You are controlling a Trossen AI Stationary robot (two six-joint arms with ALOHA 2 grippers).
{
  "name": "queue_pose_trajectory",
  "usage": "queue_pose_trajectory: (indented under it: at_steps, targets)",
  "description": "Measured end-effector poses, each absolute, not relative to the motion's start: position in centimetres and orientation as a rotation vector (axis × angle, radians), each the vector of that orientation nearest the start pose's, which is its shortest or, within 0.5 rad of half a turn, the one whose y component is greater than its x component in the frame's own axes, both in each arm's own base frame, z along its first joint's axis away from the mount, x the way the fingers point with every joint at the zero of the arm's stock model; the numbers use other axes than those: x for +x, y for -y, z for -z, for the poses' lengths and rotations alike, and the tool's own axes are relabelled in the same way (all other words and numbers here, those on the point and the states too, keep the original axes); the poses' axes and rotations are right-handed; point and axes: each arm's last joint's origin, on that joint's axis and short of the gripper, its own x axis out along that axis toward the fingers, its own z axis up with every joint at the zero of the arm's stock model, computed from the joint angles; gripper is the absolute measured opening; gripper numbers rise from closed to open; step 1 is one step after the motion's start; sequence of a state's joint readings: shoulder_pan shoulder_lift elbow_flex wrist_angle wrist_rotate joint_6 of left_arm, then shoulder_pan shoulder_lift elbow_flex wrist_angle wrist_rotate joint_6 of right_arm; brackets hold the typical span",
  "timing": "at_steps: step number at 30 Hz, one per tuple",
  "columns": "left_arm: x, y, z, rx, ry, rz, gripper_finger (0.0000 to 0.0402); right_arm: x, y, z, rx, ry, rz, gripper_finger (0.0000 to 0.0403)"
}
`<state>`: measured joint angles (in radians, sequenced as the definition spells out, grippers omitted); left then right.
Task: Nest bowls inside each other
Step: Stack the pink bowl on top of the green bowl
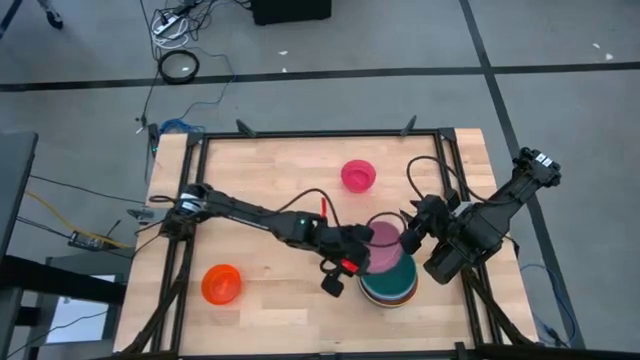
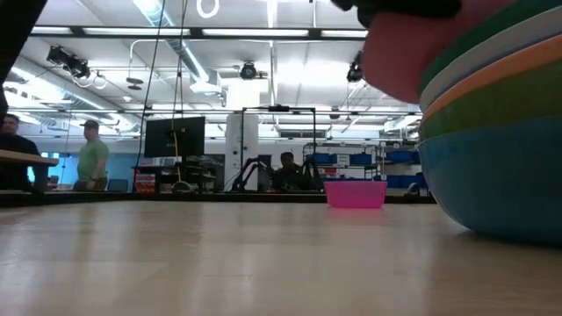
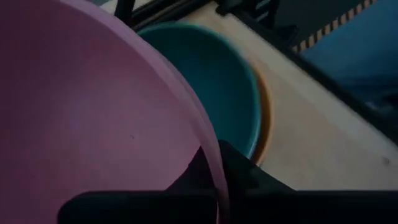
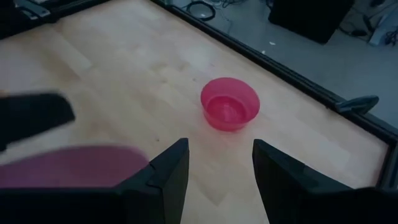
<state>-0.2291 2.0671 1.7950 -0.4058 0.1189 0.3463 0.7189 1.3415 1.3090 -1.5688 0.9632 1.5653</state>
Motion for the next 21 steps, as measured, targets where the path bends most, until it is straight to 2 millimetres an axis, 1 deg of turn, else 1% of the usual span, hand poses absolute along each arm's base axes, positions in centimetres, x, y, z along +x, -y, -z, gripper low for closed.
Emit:
queue_pose_trajectory:
  at_steps: [4, 6, 14, 17, 21]
  targets:
    - [46.46, 11.36, -26.02, 0.32, -0.608, 0.47, 0.0002, 16.97, -11.6, -32.88, 0.202, -0.575, 0.831, 0.0165]
    - [46.55, 11.32, -25.75, 0.316, -0.615, 0.468, 0.0011, 16.95, -11.58, -32.9, 0.2, -0.573, 0.832, 0.0165]
    - [46.5, 11.88, -25.97, 0.319, -0.591, 0.48, 0.0063, 16.97, -11.58, -32.87, 0.203, -0.58, 0.832, 0.0165]
    - [46.47, 11.94, -25.96, 0.316, -0.594, 0.48, 0.0074, 16.97, -11.58, -32.87, 0.204, -0.581, 0.832, 0.0165]
    - [46.47, 12.05, -26.0, 0.311, -0.591, 0.479, 0.0079, 16.97, -11.58, -32.87, 0.204, -0.582, 0.832, 0.0165]
